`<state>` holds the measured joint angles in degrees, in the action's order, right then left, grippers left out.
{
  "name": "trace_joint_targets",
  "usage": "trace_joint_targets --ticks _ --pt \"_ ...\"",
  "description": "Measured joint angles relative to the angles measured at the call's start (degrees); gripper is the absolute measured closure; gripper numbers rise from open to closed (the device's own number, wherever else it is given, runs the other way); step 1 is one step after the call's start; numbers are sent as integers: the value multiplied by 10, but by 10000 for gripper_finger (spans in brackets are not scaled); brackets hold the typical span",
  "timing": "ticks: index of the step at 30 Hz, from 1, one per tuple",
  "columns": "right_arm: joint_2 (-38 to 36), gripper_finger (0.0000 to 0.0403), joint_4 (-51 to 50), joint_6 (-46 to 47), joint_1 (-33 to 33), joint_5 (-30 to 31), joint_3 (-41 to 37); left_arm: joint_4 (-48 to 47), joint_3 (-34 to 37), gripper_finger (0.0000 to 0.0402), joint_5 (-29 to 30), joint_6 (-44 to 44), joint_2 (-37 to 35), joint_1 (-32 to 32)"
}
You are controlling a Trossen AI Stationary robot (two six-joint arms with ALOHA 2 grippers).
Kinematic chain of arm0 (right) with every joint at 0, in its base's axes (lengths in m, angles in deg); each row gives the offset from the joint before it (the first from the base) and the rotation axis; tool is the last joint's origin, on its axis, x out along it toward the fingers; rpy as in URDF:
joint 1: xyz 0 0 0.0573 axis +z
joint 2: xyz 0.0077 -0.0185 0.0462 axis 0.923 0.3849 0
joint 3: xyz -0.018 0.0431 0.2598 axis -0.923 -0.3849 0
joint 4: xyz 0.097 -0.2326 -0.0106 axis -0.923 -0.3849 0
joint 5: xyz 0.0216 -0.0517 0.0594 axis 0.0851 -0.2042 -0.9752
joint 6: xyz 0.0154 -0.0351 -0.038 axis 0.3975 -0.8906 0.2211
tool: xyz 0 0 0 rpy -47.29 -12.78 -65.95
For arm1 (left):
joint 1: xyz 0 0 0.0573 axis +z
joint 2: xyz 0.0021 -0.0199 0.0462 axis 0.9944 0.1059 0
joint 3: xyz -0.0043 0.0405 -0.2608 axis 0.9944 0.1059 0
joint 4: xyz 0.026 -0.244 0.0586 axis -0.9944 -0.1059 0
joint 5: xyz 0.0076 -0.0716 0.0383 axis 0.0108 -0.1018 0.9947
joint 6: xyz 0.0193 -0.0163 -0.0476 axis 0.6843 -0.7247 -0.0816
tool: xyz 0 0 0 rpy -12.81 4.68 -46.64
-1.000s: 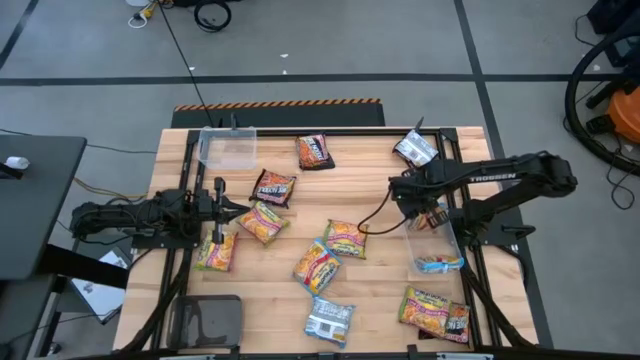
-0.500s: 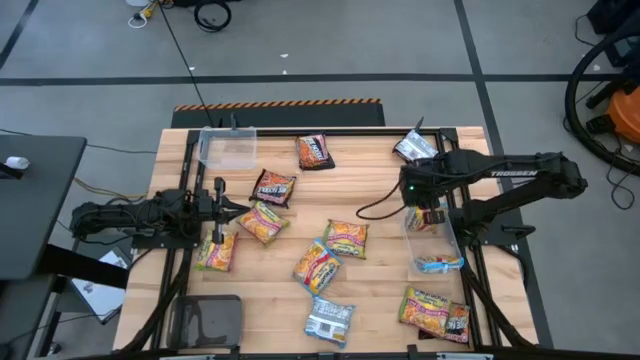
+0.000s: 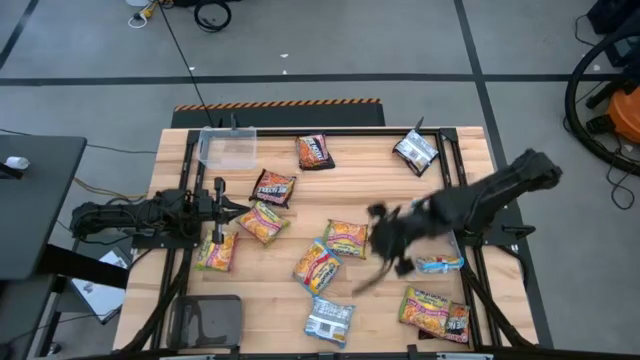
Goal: Sort Maruchan noodles
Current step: Put the blue noodle pack into the bottom transparent bin
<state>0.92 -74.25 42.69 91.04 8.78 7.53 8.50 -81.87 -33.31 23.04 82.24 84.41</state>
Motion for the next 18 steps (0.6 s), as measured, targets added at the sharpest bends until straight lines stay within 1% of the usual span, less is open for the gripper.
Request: trace_joint_targets --ticks 3,5,8,12,15,18 --pt "61 272 76 19 57 1 3 0 0 377 0 0 0 0" --pt "111 272 100 29 87 2 29 0 0 377 0 0 0 0" --pt "189 272 91 18 123 14 89 0 0 377 0 0 0 0" --pt "277 272 82 -38 157 21 158 0 0 377 0 0 0 0" --pt "326 272 81 -66 177 22 187 0 0 377 0 0 0 0" --pt "363 272 76 -93 192 66 193 0 0 377 0 0 0 0"
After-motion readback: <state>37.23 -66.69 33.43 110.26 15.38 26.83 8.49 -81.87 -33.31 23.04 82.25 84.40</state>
